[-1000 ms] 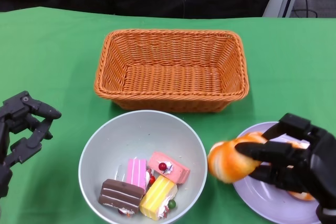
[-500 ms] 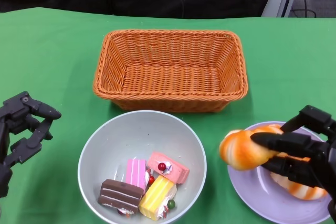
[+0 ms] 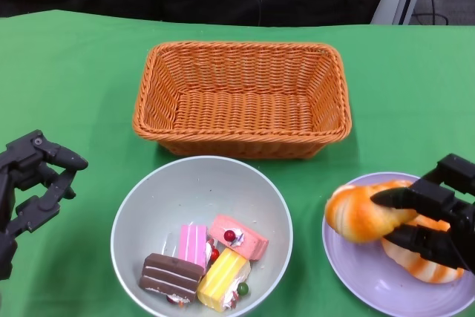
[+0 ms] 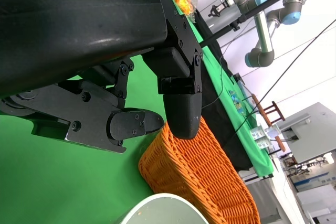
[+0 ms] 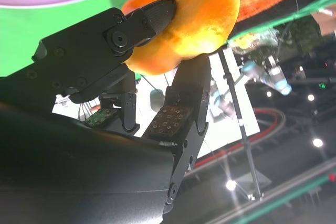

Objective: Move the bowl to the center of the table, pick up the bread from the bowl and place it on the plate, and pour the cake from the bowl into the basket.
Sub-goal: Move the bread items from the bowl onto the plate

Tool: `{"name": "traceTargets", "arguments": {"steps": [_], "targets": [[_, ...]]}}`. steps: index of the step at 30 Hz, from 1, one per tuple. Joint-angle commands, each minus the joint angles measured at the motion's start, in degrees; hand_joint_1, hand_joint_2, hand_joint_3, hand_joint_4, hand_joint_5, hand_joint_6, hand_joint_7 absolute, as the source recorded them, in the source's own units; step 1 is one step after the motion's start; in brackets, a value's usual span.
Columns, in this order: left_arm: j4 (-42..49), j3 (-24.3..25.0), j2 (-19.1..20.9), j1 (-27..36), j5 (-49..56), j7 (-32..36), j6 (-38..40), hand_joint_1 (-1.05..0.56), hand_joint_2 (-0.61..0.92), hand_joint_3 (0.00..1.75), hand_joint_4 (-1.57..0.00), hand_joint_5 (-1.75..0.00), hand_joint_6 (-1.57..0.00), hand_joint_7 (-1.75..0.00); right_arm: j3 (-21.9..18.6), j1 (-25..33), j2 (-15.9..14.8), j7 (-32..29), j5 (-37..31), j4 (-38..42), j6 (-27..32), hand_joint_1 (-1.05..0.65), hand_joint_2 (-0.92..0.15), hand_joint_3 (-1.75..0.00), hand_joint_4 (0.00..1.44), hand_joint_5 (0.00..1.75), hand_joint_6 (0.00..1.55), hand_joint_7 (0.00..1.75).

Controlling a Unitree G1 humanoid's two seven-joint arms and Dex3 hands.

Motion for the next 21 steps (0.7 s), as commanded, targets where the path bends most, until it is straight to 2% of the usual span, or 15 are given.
{"name": "traceTargets", "arguments": {"steps": [1,12,16,19,20,21], "targets": [[0.3,0.5,1.5,-0.4,-0.3,0.2,-1.1,-0.06,0.91,0.45,-0.73,-1.54,-0.74,-1.18,0.5,-0.3,-1.9,0.9,0.1,1.3,-0.8,-0.14,-0.81,0.0,0.81,1.17,0.96,0.71],[0.0,0.6,1.4,-0.3,-0.5,0.1,-1.1,-0.05,0.91,0.47,-0.73,-1.53,-0.73,-1.18,5.1,-2.2,-2.9,0.4,-3.6,6.7,-2.0,-0.17,-0.79,0.0,0.86,1.06,1.07,0.48],[-0.3,0.6,1.5,-0.1,-0.2,0.5,-1.1,-0.05,0.9,0.48,-0.72,-1.53,-0.73,-1.18,6.3,-2.3,-3.5,1.8,-4.3,7.0,-0.1,-0.17,-0.79,0.0,0.88,0.91,1.11,0.37],[-0.5,0.5,1.5,-0.1,0.0,0.6,-1.1,-0.06,0.9,0.48,-0.73,-1.53,-0.73,-1.18,6.7,-1.7,-4.0,3.2,-4.5,5.5,2.6,-0.17,-0.8,0.0,0.89,0.87,1.13,0.27],[-0.6,0.5,1.4,-0.1,-0.1,0.5,-1.1,-0.06,0.9,0.48,-0.73,-1.53,-0.73,-1.18,6.6,-1.2,-4.2,4.6,-4.2,4.3,4.0,-0.18,-0.8,0.0,0.89,0.76,1.12,0.2],[-0.6,0.6,1.4,-0.1,-0.1,0.5,-1.2,-0.06,0.9,0.48,-0.73,-1.53,-0.73,-1.18,6.6,-0.7,-4.4,5.7,-4.0,3.3,5.1,-0.17,-0.8,0.0,0.93,0.57,1.14,0.11]]}}
